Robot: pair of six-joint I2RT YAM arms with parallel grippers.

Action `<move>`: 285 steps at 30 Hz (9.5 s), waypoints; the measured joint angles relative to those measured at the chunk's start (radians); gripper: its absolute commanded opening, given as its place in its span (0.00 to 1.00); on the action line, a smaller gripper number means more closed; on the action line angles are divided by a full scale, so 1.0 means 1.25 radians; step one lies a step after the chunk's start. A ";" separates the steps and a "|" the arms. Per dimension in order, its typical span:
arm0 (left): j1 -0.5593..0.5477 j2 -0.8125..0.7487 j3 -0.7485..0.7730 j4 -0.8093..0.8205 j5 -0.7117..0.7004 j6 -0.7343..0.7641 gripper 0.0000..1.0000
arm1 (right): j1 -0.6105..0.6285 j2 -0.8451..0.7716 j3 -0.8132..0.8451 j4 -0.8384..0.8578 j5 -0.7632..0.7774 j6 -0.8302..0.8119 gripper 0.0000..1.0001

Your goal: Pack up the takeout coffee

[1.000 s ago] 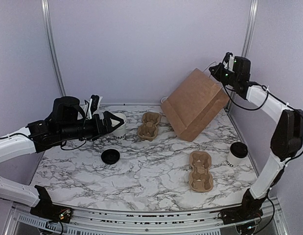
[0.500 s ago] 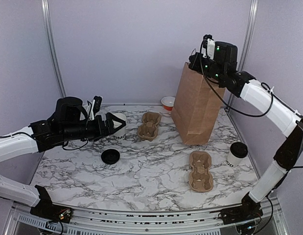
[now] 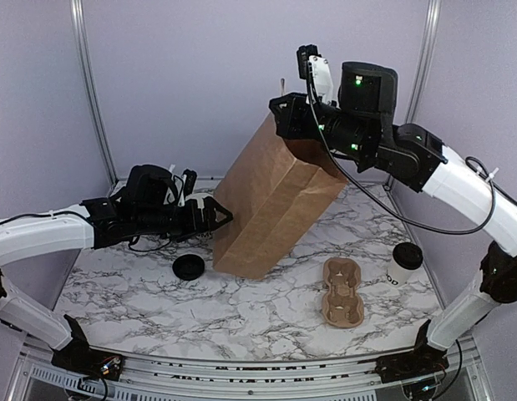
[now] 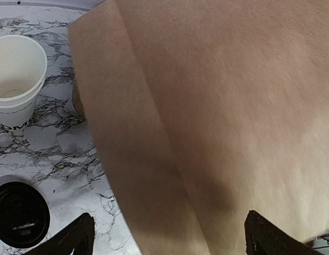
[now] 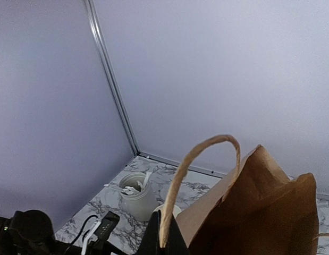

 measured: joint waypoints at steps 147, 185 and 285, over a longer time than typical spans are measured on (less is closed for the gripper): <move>-0.184 -0.077 0.279 -0.192 -0.318 0.157 0.03 | -0.204 0.067 -0.450 -0.105 -0.397 0.096 0.45; -0.184 -0.104 0.269 -0.173 -0.321 0.192 0.36 | -0.220 -0.470 -0.869 -0.439 -0.289 0.327 0.84; -0.184 -0.126 0.264 -0.174 -0.340 0.171 0.37 | -0.201 -0.007 -0.714 -0.207 -0.333 -0.208 0.63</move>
